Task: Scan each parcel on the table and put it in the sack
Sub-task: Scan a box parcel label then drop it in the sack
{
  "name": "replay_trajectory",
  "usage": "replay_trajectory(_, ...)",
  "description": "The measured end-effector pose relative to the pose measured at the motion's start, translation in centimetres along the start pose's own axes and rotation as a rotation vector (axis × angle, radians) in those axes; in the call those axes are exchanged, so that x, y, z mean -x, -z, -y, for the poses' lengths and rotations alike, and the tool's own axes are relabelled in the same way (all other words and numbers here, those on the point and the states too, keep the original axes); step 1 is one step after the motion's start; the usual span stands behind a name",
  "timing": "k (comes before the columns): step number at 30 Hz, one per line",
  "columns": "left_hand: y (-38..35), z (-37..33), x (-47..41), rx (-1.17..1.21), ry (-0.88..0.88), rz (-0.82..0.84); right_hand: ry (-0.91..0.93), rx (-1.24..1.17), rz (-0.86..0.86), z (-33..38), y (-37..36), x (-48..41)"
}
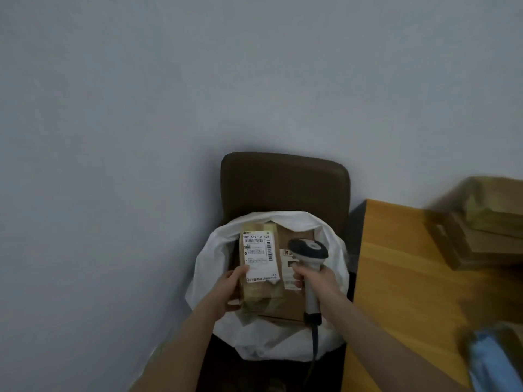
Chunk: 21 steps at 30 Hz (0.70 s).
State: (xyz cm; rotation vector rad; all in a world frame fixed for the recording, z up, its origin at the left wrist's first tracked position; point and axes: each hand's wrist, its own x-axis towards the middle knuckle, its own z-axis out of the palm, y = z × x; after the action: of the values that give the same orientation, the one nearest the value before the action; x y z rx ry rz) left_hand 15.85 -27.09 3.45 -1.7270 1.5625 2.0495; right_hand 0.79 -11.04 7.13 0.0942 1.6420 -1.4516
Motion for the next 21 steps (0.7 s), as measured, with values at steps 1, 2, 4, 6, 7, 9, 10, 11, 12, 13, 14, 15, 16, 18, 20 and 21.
replay_trajectory(1,1.4,0.0,-1.4,0.011,0.034,0.015,-0.023,-0.005,0.018,-0.4,-1.6,-1.4)
replay_trajectory(2,2.6,-0.2,-2.7,0.021,0.055,0.023,-0.053,-0.012,0.036,-0.9,-3.2,-2.7)
replay_trajectory(4,4.3,-0.7,-5.3,0.013,0.059,0.018,-0.120,-0.010,0.084,-1.6,-6.0,-4.9)
replay_trajectory(6,5.3,-1.2,-7.6,-0.040,0.048,-0.015,-0.193,-0.025,0.129,-2.7,-8.4,-6.6)
replay_trajectory(7,5.6,-1.3,-8.7,-0.079,0.033,-0.040,-0.218,-0.039,0.122,-3.4,-9.2,-7.3)
replay_trajectory(9,5.7,-1.0,-10.5,-0.180,-0.013,-0.079,-0.239,-0.062,0.059,-4.4,-10.2,-8.5)
replay_trajectory(10,5.6,-0.8,-11.2,-0.267,-0.037,-0.101,-0.244,-0.068,0.026,-4.8,-10.4,-9.0)
replay_trajectory(11,5.3,-0.6,-11.9,-0.372,-0.060,-0.135,-0.238,-0.074,-0.004,-5.0,-10.4,-9.6)
replay_trajectory(12,4.9,-0.5,-12.5,-0.460,-0.081,-0.180,-0.220,-0.073,-0.034,-5.1,-10.2,-10.2)
replay_trajectory(13,4.5,-0.6,-13.1,-0.516,-0.093,-0.227,-0.199,-0.066,-0.065,-5.0,-10.0,-10.8)
replay_trajectory(14,4.3,-0.8,-13.8,-0.556,-0.094,-0.271,-0.172,-0.057,-0.095,-5.0,-9.6,-11.4)
replay_trajectory(15,4.1,-1.1,-14.4,-0.600,-0.088,-0.316,-0.143,-0.054,-0.120,-4.9,-9.2,-12.0)
replay_trajectory(16,4.1,-1.4,-15.0,-0.645,-0.082,-0.367,-0.113,-0.053,-0.132,-4.9,-8.8,-12.6)
replay_trajectory(18,4.2,-1.7,-16.0,-0.736,-0.086,-0.481,-0.095,-0.049,-0.139,-5.1,-8.1,-13.7)
replay_trajectory(20,3.9,-1.7,-16.8,-0.830,-0.117,-0.581,-0.107,-0.063,-0.135,-5.4,-7.8,-14.4)
replay_trajectory(21,3.3,-1.6,-17.2,-0.856,-0.124,-0.601,-0.115,-0.073,-0.135,-5.6,-7.7,-14.9)
